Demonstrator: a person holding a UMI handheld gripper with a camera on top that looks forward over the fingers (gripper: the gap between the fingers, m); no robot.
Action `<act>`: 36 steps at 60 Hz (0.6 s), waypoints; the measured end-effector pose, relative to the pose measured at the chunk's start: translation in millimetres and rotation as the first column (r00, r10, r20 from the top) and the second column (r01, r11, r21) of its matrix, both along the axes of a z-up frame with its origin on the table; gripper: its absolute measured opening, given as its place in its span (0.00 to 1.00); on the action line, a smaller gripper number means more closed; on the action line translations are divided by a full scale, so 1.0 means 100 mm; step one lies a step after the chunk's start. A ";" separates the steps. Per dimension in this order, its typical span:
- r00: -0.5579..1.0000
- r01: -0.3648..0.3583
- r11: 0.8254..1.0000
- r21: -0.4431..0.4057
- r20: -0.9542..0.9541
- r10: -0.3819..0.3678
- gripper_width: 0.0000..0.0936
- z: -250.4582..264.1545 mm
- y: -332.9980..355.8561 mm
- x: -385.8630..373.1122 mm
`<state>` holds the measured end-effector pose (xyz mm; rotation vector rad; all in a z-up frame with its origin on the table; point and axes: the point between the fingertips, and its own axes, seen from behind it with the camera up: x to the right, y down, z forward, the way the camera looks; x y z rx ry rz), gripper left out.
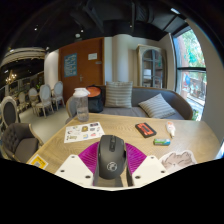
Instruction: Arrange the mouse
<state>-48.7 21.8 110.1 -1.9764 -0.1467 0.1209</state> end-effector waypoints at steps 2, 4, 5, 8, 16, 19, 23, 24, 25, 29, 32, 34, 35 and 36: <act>0.999 0.034 0.999 0.034 0.024 -0.035 0.42 0.15 -0.04 0.33; 0.994 0.091 0.994 0.061 0.053 -0.094 0.42 0.26 -0.09 0.73; 0.989 0.125 0.990 0.072 0.067 -0.129 0.42 0.29 -0.11 0.95; 0.968 0.212 0.975 0.068 0.121 -0.219 0.41 0.24 -0.11 1.53; 0.929 0.339 0.936 -0.092 0.187 -0.318 0.42 -0.54 -0.26 2.61; 0.922 0.362 0.919 -0.156 0.205 -0.328 0.41 -0.86 -0.28 2.77; 0.924 0.360 0.911 -0.204 0.211 -0.318 0.42 -1.13 -0.34 2.88; 0.924 0.363 0.907 -0.212 0.204 -0.322 0.44 -1.16 -0.34 2.89; 0.925 0.364 0.909 -0.202 0.194 -0.327 0.46 -1.15 -0.33 2.91; 0.931 0.352 0.913 -0.209 0.176 -0.319 0.53 -1.15 -0.32 2.88; 0.942 0.326 0.920 -0.216 0.155 -0.297 0.60 -1.16 -0.34 2.87; 0.949 0.308 0.929 -0.206 0.135 -0.285 0.69 -1.10 -0.36 2.84; 0.952 0.299 0.934 -0.198 0.123 -0.279 0.74 -1.07 -0.38 2.83; 0.955 0.291 0.938 -0.189 0.110 -0.274 0.79 -1.03 -0.40 2.82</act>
